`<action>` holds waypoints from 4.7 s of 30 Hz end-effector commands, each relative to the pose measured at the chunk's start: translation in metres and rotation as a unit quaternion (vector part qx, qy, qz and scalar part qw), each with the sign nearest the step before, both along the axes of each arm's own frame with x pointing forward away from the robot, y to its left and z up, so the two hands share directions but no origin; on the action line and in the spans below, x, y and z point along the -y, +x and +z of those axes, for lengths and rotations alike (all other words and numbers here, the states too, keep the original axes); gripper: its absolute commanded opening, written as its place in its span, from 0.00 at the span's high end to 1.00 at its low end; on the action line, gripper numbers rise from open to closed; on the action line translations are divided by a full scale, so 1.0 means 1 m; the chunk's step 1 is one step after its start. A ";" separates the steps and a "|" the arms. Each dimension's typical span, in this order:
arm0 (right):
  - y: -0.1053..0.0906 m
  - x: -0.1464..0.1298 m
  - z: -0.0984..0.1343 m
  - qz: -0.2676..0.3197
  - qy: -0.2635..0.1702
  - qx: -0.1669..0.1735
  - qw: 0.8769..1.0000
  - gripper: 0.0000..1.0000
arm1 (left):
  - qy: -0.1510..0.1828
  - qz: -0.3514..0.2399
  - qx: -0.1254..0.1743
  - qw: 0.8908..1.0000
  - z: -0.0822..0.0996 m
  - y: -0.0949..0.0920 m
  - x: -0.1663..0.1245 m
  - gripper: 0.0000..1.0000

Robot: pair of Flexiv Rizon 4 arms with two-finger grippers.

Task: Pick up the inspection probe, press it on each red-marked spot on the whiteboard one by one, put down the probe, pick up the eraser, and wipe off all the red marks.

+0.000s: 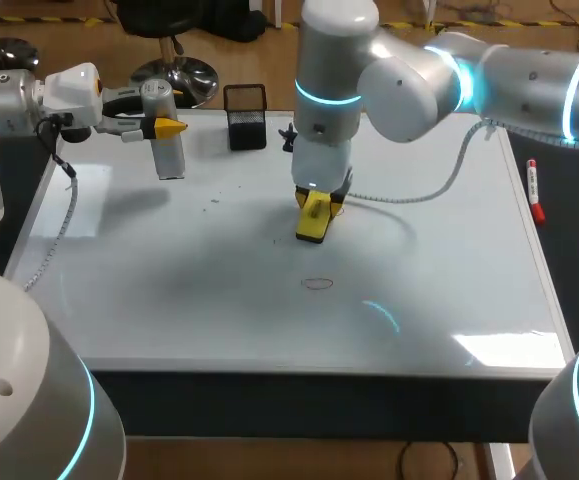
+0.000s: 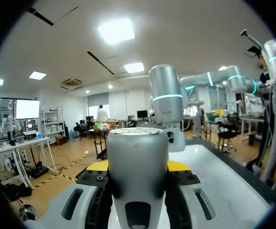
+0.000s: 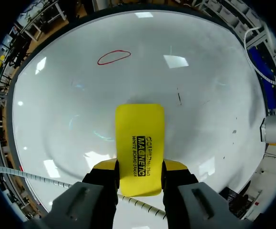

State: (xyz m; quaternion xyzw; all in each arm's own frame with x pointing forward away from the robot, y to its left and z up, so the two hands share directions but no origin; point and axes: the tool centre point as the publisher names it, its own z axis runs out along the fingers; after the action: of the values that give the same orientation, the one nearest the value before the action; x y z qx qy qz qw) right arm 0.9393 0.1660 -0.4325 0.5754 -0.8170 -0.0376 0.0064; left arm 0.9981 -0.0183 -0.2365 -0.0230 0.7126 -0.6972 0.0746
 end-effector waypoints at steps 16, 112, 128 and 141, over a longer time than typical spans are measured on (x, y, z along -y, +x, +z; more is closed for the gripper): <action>-0.010 0.054 -0.019 -0.037 -0.025 -0.017 0.999 1.00 | 0.001 0.002 0.001 1.000 0.001 -0.002 0.000 1.00; 0.071 0.274 0.054 -0.291 -0.056 0.011 0.955 1.00 | 0.001 0.002 0.001 1.000 0.001 -0.002 0.000 1.00; 0.071 0.274 0.054 -0.291 -0.056 0.011 0.955 1.00 | 0.027 -0.058 0.014 0.998 0.004 -0.033 0.033 1.00; 0.071 0.274 0.054 -0.291 -0.056 0.011 0.955 1.00 | 0.010 -0.127 0.009 0.992 0.013 -0.100 0.088 1.00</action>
State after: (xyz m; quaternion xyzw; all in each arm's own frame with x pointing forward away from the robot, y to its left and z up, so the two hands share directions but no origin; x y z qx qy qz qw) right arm 1.0098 -0.1076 -0.3795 0.3108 -0.9502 0.0130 0.0182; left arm 0.9083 -0.0984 -0.2233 0.0787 0.7170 -0.6925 -0.0137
